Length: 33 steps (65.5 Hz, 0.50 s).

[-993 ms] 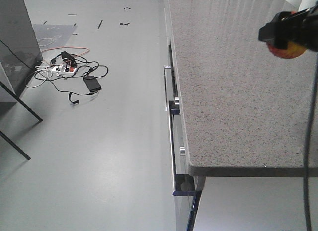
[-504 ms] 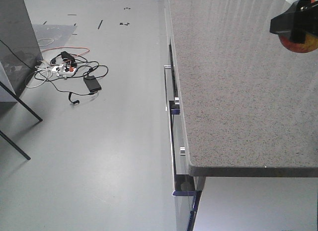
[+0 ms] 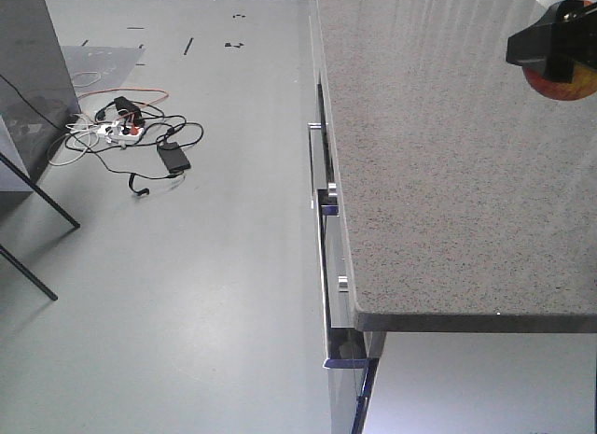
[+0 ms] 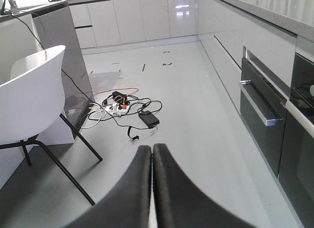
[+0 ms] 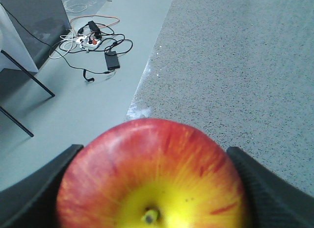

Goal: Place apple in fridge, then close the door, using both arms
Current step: 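Lift the apple off the countertop with the right gripper, then drive the base away from the counter toward the open fridge, holding apple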

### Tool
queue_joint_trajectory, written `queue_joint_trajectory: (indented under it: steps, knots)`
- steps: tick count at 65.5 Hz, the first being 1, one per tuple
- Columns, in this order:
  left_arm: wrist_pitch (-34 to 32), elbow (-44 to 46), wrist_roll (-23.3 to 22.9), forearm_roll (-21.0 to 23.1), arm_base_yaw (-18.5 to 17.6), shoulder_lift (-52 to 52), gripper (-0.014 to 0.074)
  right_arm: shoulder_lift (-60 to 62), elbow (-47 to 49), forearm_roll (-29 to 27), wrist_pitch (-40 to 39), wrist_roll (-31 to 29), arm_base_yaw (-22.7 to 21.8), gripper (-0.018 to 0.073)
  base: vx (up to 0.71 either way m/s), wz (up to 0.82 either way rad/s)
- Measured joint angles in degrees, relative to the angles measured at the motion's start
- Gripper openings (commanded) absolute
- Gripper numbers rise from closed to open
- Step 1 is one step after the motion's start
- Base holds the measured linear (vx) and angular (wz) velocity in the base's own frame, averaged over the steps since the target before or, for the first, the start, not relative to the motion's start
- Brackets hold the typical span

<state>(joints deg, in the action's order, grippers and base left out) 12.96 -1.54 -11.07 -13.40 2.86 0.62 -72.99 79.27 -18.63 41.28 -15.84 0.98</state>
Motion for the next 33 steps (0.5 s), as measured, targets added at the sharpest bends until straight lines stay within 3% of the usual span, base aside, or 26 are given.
queue_joint_trajectory:
  steps: [33]
  knots:
    - [0.0, 0.0, 0.0, 0.0, 0.0, 0.0, -0.0008, 0.0, 0.0, 0.0, 0.13, 0.0, 0.0, 0.0141, -0.01, 0.1]
